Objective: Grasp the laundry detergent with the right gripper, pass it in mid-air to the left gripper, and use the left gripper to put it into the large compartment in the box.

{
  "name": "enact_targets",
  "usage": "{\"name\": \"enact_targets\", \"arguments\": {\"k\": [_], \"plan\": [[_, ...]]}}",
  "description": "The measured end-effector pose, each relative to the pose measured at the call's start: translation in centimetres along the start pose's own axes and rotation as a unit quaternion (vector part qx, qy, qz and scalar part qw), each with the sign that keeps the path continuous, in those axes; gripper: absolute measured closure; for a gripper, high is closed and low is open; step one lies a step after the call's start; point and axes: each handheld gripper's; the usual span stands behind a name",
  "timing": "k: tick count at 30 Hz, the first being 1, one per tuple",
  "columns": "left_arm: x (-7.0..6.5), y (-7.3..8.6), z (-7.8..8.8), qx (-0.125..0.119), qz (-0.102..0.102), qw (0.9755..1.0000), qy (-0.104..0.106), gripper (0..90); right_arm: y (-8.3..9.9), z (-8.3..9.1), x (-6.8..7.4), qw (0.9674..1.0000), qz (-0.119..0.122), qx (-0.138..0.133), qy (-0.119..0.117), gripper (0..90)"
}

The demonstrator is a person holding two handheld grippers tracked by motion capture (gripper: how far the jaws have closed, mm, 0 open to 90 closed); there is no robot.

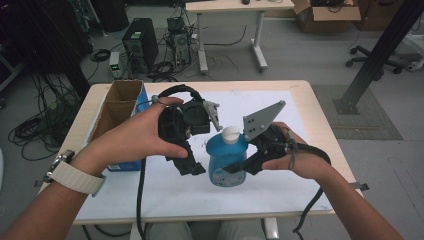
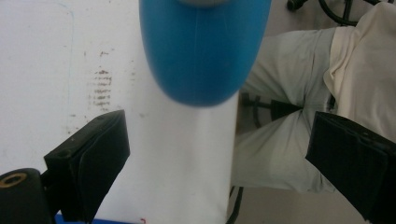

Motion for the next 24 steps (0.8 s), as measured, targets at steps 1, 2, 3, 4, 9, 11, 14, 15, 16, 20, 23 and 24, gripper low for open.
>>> {"name": "enact_targets", "arguments": {"k": [1, 2, 3, 4, 9, 11, 14, 15, 16, 20, 23, 24], "plan": [[0.0, -0.1, -0.1, 0.0, -0.001, 1.0, 0.0, 5.9, -0.1, -0.1, 0.0, 1.0, 0.001, 0.002, -0.001, 44.0], [0.0, -0.2, -0.1, -0.001, -0.002, 1.0, 0.001, 5.8, -0.3, -0.3, 0.0, 1.0, 0.002, 0.003, -0.002, 44.0], [0.0, -0.3, -0.2, 0.002, -0.003, 1.0, 0.001, 5.8, -0.4, -0.5, 0.0, 1.0, 0.003, 0.004, -0.004, 44.0], [0.0, -0.4, -0.3, 0.002, -0.004, 1.0, 0.001, 5.8, -0.5, -0.6, -0.1, 1.0, 0.003, 0.005, -0.006, 44.0], [-0.1, -0.6, -0.6, 0.002, -0.006, 1.0, 0.003, 5.9, -1.1, -1.3, -0.1, 0.9998, 0.008, 0.011, -0.017, 44.0], [-0.1, -0.7, -0.6, 0.001, -0.006, 1.0, 0.004, 5.9, -1.2, -1.5, -0.1, 0.9997, 0.009, 0.011, -0.018, 44.0], [-0.1, -0.7, -0.8, -0.001, -0.005, 1.0, 0.006, 5.9, -1.4, -1.8, -0.1, 0.9996, 0.01, 0.013, -0.021, 44.0], [-0.1, -0.7, -0.8, -0.001, -0.005, 1.0, 0.006, 5.9, -1.4, -1.8, -0.1, 0.9996, 0.009, 0.014, -0.021, 44.0], [-0.1, -0.8, -0.8, -0.001, -0.005, 1.0, 0.007, 5.9, -1.4, -1.9, -0.1, 0.9996, 0.01, 0.015, -0.023, 44.0], [-0.1, -1.0, -0.9, -0.001, -0.006, 1.0, 0.006, 5.9, -1.6, -2.2, -0.1, 0.9995, 0.012, 0.016, -0.025, 43.9], [-0.1, -1.2, -1.1, 0.002, -0.008, 0.9999, 0.006, 5.9, -1.8, -2.2, 0.0, 0.9995, 0.013, 0.015, -0.024, 44.0], [-0.1, -1.2, -1.1, 0.002, -0.007, 1.0, 0.006, 5.9, -1.9, -2.2, -0.1, 0.9995, 0.013, 0.014, -0.023, 44.0]]}}
Point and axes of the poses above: each handheld gripper's, and its own axes: z roughly backward along the jaws, y roughly out of its underside, x roughly to its left, and after that the axes turned 9 degrees about -y, right-handed
